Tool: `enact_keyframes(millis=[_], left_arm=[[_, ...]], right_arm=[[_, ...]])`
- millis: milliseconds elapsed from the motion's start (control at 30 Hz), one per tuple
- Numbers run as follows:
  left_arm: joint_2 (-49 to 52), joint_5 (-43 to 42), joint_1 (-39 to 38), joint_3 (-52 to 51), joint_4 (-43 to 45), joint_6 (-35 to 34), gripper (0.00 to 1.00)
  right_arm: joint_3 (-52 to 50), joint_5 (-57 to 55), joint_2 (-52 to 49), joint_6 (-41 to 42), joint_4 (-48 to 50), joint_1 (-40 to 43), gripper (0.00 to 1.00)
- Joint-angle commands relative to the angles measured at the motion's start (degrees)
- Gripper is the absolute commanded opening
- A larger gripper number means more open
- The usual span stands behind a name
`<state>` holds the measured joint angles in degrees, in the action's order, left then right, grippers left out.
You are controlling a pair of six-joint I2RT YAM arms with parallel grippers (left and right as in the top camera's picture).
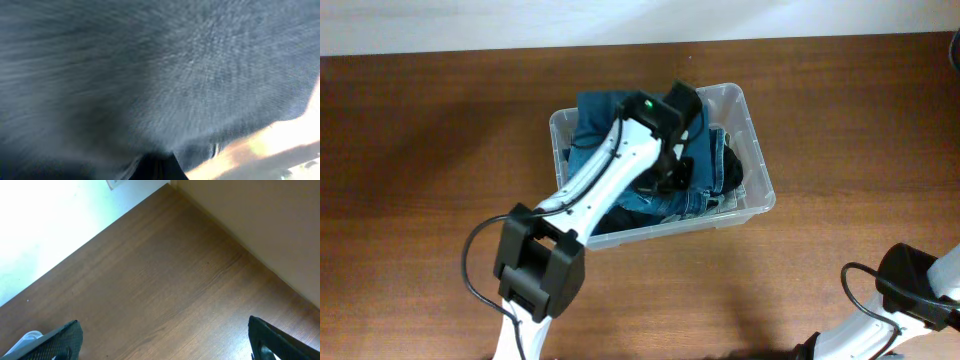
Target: Pack container
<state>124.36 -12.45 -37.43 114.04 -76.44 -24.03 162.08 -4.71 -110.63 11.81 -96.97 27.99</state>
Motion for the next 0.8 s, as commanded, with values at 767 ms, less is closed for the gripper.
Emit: enact_keyframes(millis=[767], left_arm=[[-13.5,16.8,2.1,9.0,-2.5,-3.8,0.0]], right_arm=[[-0.1,-0.3,0.6,0.0,-0.3,0.2,0.98]])
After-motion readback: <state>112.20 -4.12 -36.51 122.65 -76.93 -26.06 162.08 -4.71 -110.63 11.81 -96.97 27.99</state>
